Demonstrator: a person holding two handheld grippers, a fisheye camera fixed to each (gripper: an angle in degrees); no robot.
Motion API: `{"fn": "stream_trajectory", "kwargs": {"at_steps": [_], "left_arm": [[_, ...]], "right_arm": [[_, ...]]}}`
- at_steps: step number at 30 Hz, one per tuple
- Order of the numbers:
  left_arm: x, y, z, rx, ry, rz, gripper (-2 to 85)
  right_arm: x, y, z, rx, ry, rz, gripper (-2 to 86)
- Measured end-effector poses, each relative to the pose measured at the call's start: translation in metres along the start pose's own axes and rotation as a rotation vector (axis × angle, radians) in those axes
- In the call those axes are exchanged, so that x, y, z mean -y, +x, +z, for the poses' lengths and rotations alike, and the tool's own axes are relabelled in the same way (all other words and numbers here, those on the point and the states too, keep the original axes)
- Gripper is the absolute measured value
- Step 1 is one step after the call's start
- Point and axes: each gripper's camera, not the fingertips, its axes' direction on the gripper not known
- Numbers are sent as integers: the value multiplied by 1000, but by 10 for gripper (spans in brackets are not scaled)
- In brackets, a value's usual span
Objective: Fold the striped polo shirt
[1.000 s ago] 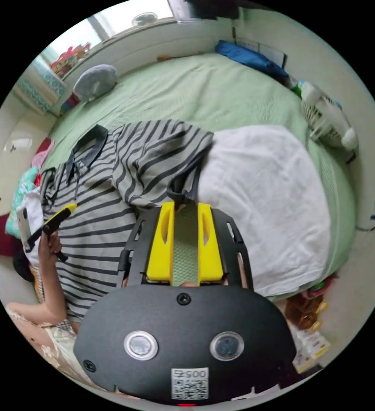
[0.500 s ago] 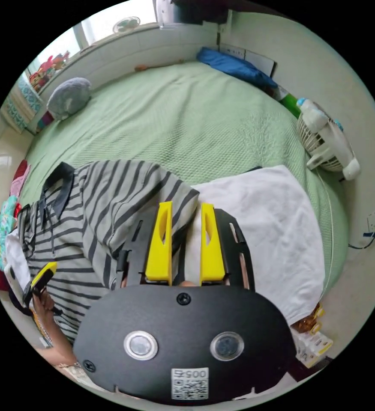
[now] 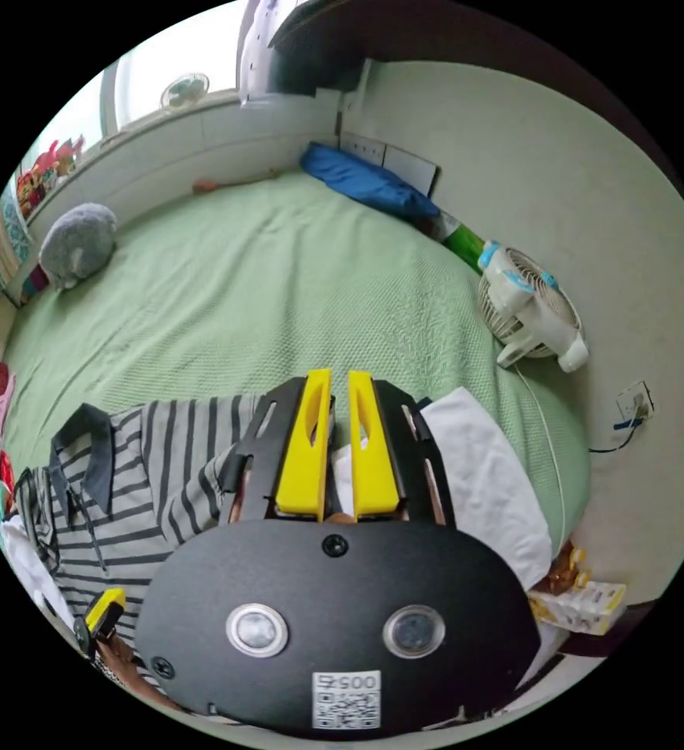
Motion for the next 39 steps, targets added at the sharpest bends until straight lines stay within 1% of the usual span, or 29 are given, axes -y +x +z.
{"fn": "stream_trajectory", "kwargs": {"at_steps": [1, 2, 5, 8, 11, 15, 17, 21, 22, 24, 27, 29, 31, 33, 35, 37, 39], "left_arm": [[0, -1, 0, -2, 4, -2, -7], [0, -3, 0, -7, 7, -4, -7], [1, -6, 0, -34, 12, -11, -7], [2, -8, 2, -40, 4, -10, -7], [3, -8, 4, -37, -2, -1, -7], [3, -7, 5, -25, -13, 20, -7], [4, -8, 8, -29, -28, 16, -7], [6, -6, 11, 12, -47, 35, -6], [6, -6, 11, 18, -53, 38, -6], [6, -8, 12, 4, -63, 35, -6], [5, -11, 11, -7, -72, 30, -6], [4, -12, 9, 0, -74, 30, -6], [3, -14, 7, -11, -78, 30, -6], [2, -16, 5, -19, -78, 27, -6], [1, -19, 1, -17, -79, 25, -6], [1, -22, -2, -22, -77, 18, -6], [0, -25, -5, -41, -74, 10, -6]], "right_arm": [[-5, 2, -4, 41, 21, -4, 36], [-11, 5, -5, 77, -4, -21, 49], [-38, 8, 1, 95, -104, -105, 78], [-69, 16, 4, 145, -185, -126, 97], [-89, 23, 7, 169, -210, -116, 100], [-99, 26, 18, 141, -229, -104, 73], [-98, 25, 14, 131, -201, -119, 11], [-94, 28, -14, 164, -107, -140, -2], [-91, 35, -25, 162, -88, -117, -4], [-89, 48, -37, 222, -82, -80, -5], [-92, 67, -35, 249, -149, -14, -3], [-102, 75, -13, 258, -281, 28, 5], [-109, 77, -4, 281, -323, 23, 16], [-112, 78, -12, 268, -270, 31, 26], [-115, 78, -43, 223, -73, 53, 25], [-114, 77, -66, 183, 48, 88, 28], [-109, 71, -81, 209, 93, 65, 28]]}}
